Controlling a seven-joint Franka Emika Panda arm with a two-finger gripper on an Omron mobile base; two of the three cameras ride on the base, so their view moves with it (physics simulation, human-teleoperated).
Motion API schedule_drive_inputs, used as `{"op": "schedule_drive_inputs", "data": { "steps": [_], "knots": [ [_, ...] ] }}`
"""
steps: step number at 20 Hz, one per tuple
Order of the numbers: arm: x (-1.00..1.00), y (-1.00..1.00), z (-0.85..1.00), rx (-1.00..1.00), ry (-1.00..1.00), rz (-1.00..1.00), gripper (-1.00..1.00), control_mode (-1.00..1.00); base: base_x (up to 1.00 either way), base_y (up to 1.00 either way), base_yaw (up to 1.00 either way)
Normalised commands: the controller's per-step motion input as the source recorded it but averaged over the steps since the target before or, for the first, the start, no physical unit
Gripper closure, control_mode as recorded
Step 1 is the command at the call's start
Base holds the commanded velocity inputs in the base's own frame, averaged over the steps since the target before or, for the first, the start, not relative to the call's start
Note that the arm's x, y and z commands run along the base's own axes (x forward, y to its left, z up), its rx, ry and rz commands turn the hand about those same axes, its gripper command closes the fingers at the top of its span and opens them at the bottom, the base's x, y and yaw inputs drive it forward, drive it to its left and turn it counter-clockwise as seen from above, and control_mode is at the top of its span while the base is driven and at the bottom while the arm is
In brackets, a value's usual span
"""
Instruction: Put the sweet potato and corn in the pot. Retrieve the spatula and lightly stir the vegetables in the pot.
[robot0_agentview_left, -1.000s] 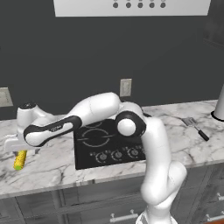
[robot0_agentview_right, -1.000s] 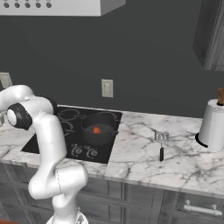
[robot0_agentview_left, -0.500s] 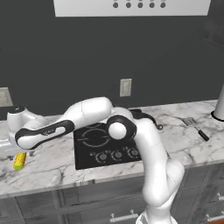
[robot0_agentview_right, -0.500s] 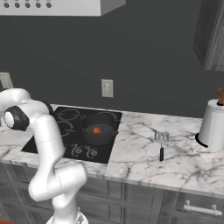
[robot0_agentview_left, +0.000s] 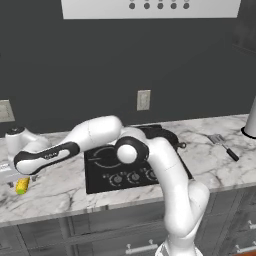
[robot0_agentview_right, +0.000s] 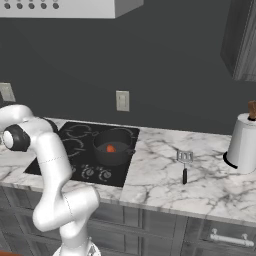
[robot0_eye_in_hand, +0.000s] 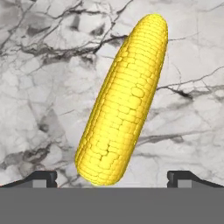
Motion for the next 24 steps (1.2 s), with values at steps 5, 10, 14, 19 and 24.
{"op": "schedule_drive_inputs", "data": {
  "steps": [5, 10, 14, 19, 24],
  "knots": [
    [0.0, 0.0, -0.39, 0.0, 0.0, 0.04, -1.0, -1.0, 0.0, 0.0, 0.0],
    [0.0, 0.02, -0.25, 0.0, 0.0, 0.02, -1.0, -1.0, 0.0, 0.0, 0.0],
    [0.0, 0.11, 0.0, 0.0, 0.0, 0.0, -1.0, -1.0, 0.0, 0.0, 0.0],
    [0.0, 0.06, -0.02, 0.0, 0.0, 0.0, -1.0, -1.0, 0.0, 0.0, 0.0],
    [0.0, 0.0, 0.0, 0.0, 0.0, 0.0, 1.0, -1.0, 0.0, 0.0, 0.0]
  ]
}}
